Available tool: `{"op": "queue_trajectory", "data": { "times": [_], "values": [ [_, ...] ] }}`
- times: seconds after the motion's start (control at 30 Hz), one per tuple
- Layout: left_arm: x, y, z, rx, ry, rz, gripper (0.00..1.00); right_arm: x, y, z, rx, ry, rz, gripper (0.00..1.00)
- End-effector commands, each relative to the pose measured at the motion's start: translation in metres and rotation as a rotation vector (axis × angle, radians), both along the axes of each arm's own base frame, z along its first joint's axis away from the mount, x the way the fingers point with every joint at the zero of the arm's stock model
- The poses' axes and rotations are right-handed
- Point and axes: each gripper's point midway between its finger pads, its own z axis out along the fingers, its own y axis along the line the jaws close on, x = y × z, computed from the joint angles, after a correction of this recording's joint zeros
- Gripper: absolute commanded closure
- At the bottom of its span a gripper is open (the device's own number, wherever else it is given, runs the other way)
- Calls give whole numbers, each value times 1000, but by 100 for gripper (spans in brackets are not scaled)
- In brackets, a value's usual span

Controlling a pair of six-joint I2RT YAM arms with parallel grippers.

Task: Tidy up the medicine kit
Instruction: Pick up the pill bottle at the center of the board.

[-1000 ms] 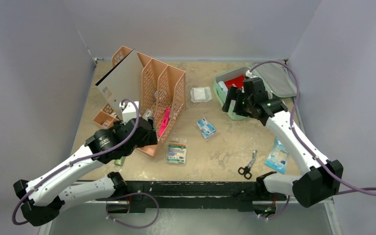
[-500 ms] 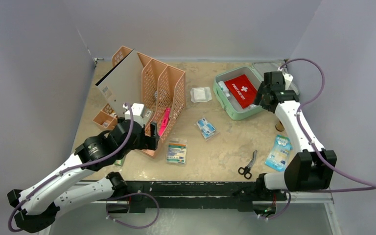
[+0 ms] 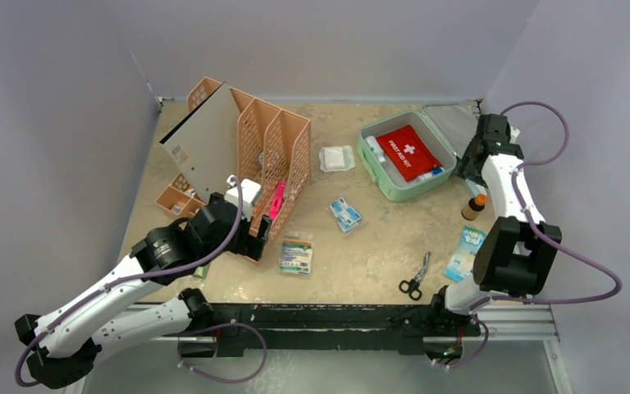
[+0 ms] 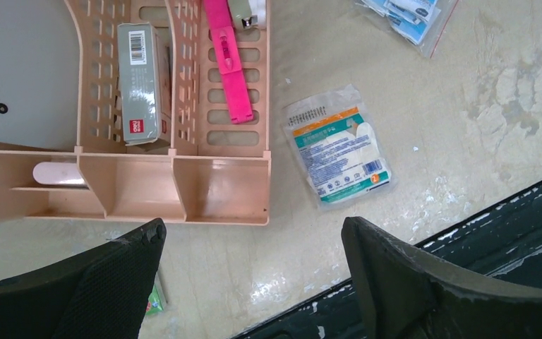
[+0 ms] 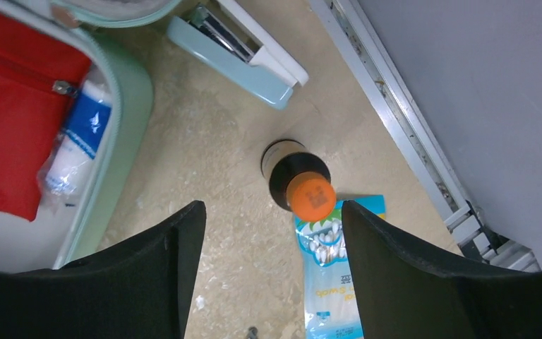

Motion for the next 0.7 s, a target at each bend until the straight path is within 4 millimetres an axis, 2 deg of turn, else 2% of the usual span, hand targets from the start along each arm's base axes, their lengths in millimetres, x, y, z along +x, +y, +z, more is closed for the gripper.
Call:
{"op": "queue_trajectory", "data": {
  "times": [0.0,0.3,0.43,0.67],
  "values": [
    [5,-7,0,17,-37,-69,6,2,-5,-6,86,-19,6,29],
    [8,-14,-5,23,-19,-70,7,0,-17,-25,109,6,-26,33],
    [10,-16,-2,21,-30,-80,8,0,-15,-31,143,14,-22,36],
    [13,-20,5,31,-37,-94,8,-15,-19,-44,131,95,-49,38]
  ]
}}
